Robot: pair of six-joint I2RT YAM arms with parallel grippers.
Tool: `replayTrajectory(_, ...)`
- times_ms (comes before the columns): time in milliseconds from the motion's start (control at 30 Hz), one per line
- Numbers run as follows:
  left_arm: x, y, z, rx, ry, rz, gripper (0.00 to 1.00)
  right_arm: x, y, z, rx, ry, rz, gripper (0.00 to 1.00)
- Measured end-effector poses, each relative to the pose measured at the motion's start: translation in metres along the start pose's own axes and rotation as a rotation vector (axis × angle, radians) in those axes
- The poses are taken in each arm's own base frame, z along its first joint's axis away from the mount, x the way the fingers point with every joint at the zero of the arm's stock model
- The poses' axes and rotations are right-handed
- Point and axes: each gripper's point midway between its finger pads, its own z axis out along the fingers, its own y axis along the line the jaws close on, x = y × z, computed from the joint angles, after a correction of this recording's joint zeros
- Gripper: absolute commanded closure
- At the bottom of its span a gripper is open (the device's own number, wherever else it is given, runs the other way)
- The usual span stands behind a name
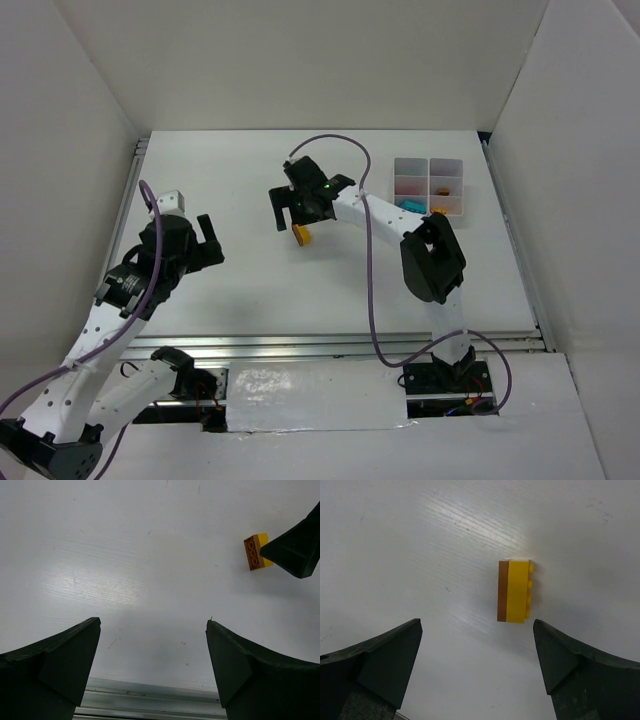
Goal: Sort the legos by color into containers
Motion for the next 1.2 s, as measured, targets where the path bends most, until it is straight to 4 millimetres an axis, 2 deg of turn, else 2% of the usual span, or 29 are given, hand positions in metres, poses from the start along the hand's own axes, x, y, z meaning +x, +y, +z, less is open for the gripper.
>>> replayTrajectory(133, 0.000, 0.000, 0.000, -0.001, 0.000, -0.002, 0.00, 0.008, -0.001, 0.006, 0.004, 0.027, -0.007, 0.00)
replayTrajectory(967, -0.001, 0.002, 0.001, 0.001, 0.006, -0.013, 0.00, 0.009, -0.003, 0.005, 0.015, 0.033, -0.060, 0.00)
replayTrajectory(1133, -0.001, 0.003, 0.001, -0.001, 0.005, -0.014, 0.00, -0.011, -0.005, 0.006, 0.050, 0.000, -0.089, 0.00)
replayTrajectory(1200, -0.001, 0.003, 0.001, -0.001, 0.005, -0.014, 0.01, -0.019, -0.007, 0.013, 0.066, -0.012, -0.097, 0.00)
